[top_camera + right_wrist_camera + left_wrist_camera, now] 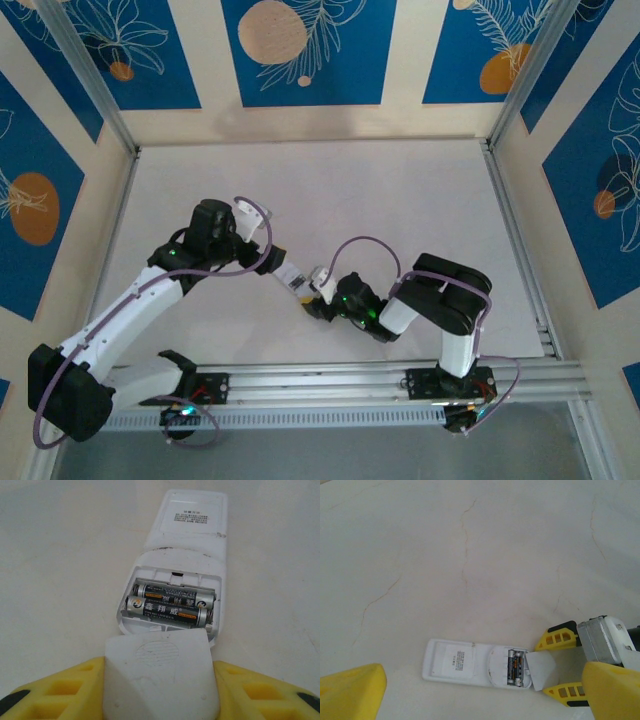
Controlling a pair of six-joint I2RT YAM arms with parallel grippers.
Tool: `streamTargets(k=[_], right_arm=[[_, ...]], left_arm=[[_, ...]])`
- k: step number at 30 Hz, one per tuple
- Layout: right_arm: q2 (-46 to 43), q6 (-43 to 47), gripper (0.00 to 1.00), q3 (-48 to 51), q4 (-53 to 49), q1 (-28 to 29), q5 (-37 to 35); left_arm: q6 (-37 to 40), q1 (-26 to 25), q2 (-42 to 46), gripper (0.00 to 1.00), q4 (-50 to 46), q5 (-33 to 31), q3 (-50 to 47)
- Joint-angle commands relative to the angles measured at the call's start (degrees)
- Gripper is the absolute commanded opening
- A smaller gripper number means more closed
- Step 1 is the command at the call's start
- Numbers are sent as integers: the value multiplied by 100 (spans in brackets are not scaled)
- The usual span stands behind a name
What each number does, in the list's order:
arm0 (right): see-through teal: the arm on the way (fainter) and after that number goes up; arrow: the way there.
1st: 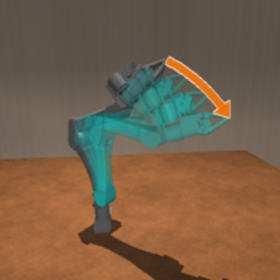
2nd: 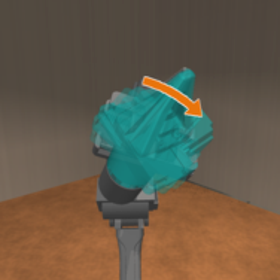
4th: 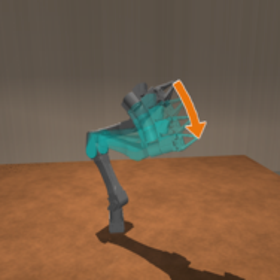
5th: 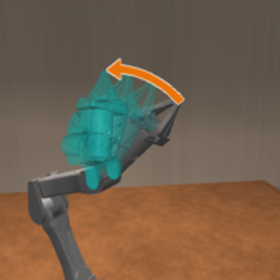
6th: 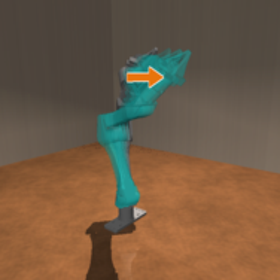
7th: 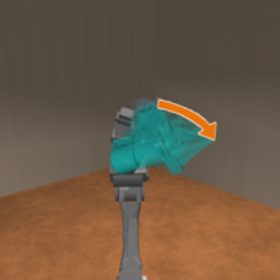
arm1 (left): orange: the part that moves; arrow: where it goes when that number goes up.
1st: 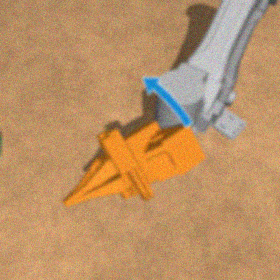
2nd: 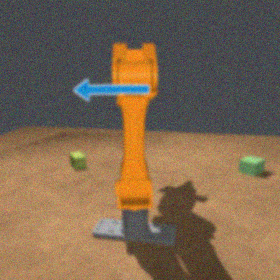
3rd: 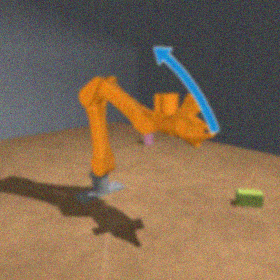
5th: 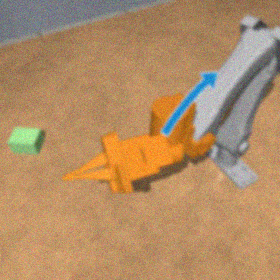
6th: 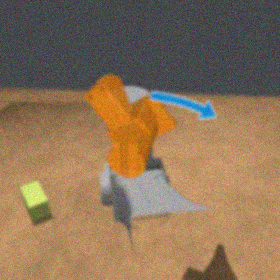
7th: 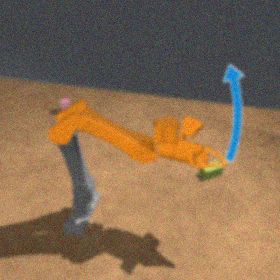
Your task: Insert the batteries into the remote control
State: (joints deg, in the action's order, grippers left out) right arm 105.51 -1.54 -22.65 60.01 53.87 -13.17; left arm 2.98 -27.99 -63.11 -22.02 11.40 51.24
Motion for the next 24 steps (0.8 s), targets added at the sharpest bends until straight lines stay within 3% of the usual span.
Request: streamTargets(k=[1,6,15,24], right_arm=[[-117,5,46,14,-339,0,95],[-490,-126,45,51,-700,25,-53],[-1795,-696,41,-294,-2688,391,-884],[-1508,-639,42,-973,-3509,408,-1075]], left_arm=[[20,29,-15,100,47,82,-83],[-17,37,-17,100,30,43,-71],[-79,30,12,100,2,-39,-53],[-227,31,-61,100,-300,-541,91]])
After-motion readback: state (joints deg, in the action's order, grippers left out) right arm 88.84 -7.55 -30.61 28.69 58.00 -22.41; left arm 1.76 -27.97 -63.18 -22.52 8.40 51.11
